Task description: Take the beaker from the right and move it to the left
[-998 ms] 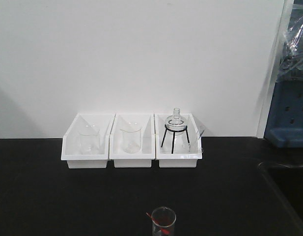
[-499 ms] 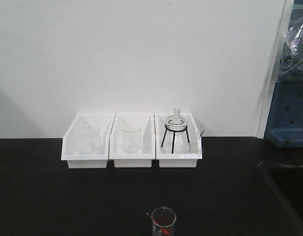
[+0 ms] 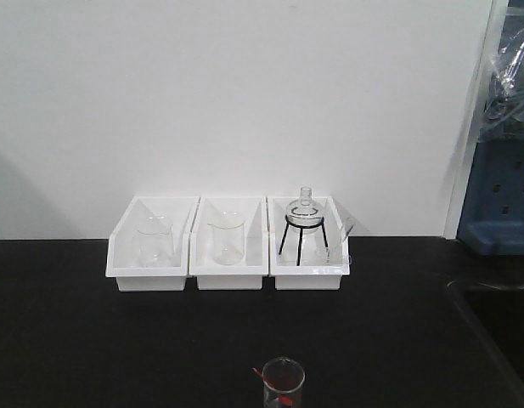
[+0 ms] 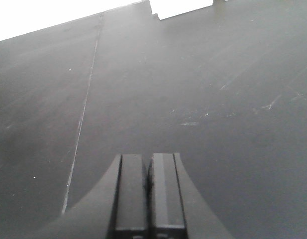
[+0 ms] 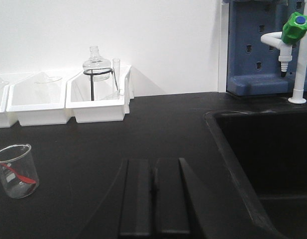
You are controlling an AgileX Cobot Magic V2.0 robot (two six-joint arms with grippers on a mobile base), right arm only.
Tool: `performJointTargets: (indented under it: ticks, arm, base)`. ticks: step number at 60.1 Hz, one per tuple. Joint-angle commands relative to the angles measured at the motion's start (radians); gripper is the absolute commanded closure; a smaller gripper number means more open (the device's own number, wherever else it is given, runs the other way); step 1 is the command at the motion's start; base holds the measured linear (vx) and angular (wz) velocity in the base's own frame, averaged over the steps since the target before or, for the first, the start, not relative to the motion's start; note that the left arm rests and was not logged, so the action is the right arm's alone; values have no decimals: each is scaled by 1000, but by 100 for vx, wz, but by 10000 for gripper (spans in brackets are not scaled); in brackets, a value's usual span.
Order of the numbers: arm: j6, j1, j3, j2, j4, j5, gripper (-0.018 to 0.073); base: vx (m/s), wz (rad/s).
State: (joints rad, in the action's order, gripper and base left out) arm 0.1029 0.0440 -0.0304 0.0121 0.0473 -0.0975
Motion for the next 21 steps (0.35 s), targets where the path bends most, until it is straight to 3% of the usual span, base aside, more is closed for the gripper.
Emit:
performJointTargets:
  ticks: [1,21]
  arm:
    - [-9,-5,-9,11,4,79,564]
    - [-9,-5,-9,11,4,79,563]
  base:
    - [0,0]
    - [0,0]
